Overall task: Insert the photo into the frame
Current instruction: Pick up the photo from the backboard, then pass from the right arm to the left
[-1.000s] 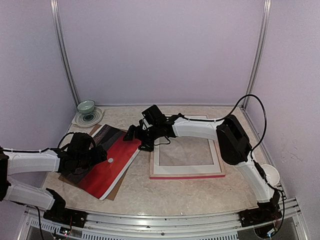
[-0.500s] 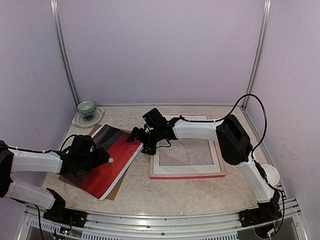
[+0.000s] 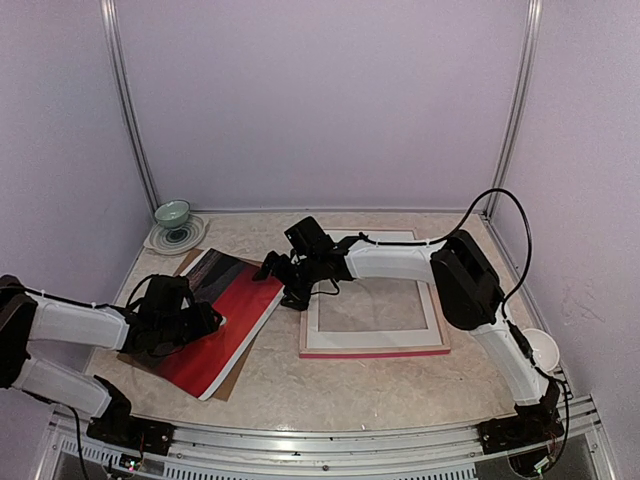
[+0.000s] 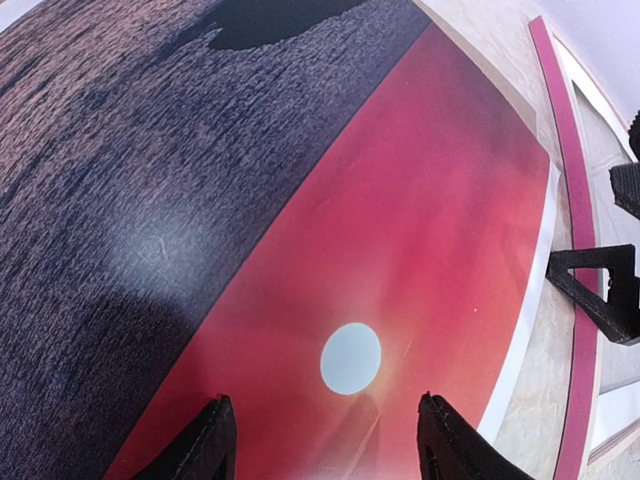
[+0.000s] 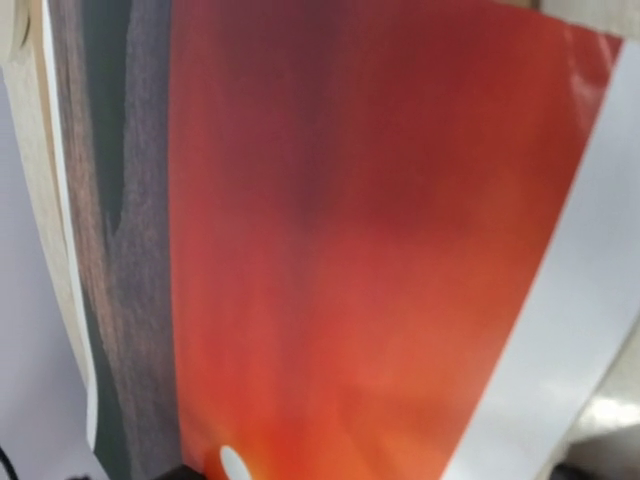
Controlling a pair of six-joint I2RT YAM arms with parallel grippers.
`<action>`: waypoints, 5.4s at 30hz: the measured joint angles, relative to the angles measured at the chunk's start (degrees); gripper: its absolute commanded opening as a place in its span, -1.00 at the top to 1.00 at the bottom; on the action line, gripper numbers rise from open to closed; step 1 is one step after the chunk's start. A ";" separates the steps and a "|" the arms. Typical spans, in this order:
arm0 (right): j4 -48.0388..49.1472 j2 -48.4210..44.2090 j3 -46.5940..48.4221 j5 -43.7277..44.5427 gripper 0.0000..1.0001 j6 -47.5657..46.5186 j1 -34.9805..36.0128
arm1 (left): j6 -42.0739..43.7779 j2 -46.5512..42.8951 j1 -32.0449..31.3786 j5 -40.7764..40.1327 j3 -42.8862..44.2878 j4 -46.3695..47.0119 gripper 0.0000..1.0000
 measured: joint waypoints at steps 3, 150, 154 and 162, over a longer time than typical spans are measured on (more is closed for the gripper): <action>0.94 0.15 -0.07 0.02 -0.98 1.05 0.00 | 0.02 0.70 0.00 0.76 0.00 1.07 -0.21; 38.21 -10.86 -33.57 -16.70 -0.15 4.90 -2.25 | -1.68 28.15 -41.16 -35.30 42.73 -56.06 0.88; 37.86 -12.33 -34.77 -16.87 -0.43 4.07 -2.62 | -2.12 28.15 -41.31 -35.54 43.87 -57.00 0.88; 36.39 -19.91 -36.39 -16.94 -0.76 -0.46 -4.42 | -2.49 25.68 -41.31 -35.54 45.51 -58.53 0.87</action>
